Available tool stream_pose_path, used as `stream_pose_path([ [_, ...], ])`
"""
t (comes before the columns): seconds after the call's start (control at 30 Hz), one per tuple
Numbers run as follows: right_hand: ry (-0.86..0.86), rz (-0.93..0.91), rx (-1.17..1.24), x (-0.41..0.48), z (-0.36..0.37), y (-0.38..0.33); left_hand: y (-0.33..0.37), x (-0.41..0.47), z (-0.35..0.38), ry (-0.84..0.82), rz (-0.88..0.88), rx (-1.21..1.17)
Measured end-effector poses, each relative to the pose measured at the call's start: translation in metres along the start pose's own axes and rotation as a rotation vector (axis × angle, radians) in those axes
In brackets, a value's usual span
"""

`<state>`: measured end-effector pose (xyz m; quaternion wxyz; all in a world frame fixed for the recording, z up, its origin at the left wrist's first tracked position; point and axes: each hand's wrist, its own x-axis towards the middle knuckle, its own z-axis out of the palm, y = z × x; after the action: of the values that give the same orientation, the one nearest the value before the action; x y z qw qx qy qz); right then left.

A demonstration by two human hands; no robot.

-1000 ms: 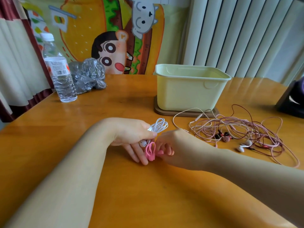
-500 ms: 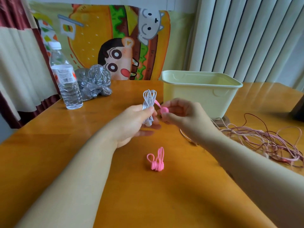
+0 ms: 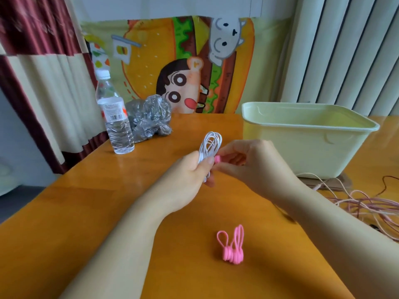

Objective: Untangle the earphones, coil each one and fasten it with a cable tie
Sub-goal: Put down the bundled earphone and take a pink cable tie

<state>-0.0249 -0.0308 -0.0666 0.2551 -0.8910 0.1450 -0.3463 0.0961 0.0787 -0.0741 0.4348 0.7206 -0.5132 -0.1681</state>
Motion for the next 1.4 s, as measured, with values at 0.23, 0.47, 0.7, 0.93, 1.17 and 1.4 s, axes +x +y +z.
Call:
stream_pose_path([
  [0.23, -0.093, -0.062, -0.111, -0.006, -0.010, 0.001, -0.006, 0.000, 0.008, -0.136, -0.007, -0.062],
  [0.47, -0.111, -0.014, 0.021, -0.005, -0.012, 0.001, -0.001, -0.002, 0.006, -0.195, -0.066, -0.254],
  [0.7, -0.188, 0.202, 0.384, -0.002, -0.023, -0.003, -0.001, -0.001, 0.004, -0.143, -0.092, -0.297],
  [0.93, -0.282, 0.562, 0.985, -0.001, -0.028, 0.006, 0.000, -0.002, -0.001, -0.182, -0.090, -0.306],
  [1.17, 0.073, 0.488, 0.872, 0.006, -0.050, 0.005, -0.001, -0.003, 0.009, -0.236, -0.227, -0.226],
  [1.4, -0.077, 0.036, 0.061, -0.003, -0.030, -0.020, 0.003, -0.008, 0.028, -0.402, -0.245, -0.223],
])
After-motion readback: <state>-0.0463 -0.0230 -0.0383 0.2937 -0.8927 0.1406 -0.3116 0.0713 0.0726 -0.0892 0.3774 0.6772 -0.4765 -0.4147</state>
